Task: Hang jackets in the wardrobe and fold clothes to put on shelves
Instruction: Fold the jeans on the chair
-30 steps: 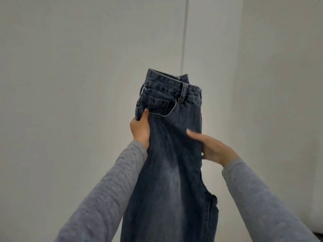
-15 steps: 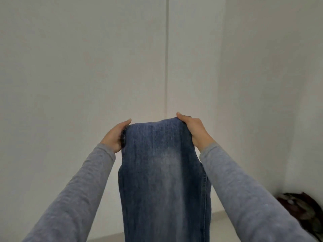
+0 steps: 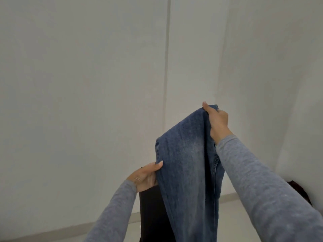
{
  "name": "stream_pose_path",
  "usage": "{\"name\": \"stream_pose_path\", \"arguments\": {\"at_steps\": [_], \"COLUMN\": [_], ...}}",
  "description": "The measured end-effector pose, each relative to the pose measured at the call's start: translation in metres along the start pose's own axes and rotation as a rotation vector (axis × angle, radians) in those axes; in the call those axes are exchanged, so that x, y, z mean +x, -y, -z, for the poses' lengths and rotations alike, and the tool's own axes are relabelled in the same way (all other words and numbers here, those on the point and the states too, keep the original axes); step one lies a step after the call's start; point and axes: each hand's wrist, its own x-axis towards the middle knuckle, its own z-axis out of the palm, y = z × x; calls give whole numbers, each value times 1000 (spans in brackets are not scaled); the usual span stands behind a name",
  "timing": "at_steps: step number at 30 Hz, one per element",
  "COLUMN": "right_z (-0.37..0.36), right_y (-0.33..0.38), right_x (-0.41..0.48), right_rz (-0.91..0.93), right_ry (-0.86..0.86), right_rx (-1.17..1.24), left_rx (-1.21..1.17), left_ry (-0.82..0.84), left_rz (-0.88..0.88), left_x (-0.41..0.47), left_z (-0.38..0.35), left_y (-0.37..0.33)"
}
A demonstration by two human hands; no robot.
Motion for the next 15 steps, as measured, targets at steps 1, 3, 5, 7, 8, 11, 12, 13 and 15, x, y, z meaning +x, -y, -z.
{"name": "stream_pose_path", "arguments": {"at_steps": [1, 3, 5, 7, 8, 11, 12, 13, 15], "right_z": [7, 16, 26, 36, 40, 54, 60, 65, 77], "right_y": [1, 1, 0, -1, -3, -6, -8, -11, -23], "right_x": [4, 7, 9, 7, 7, 8, 8, 7, 2], "right_rz": [1, -22, -41, -26, -4, 78, 89, 83, -13], "right_ry": [-33, -67, -63, -8, 46, 295, 370, 421, 433], "right_rx": [8, 2, 15, 41, 56, 117, 111, 73, -39], "left_rx": [26, 85, 109, 89, 75, 9, -2, -15, -43], "left_ry": [27, -8, -140, -257, -287, -323, -338, -356, -409], "left_rz": [2, -25, -116, -214, -251, -352, -389, -425, -469], "left_x": [6, 16, 27, 36, 38, 45, 47, 48, 54], "left_z": [-5, -12, -19, -24, -27, -39, -43, -46, -53], "left_y": [-2, -4, -7, -14, -19, -41, -50, -60, -74]}}
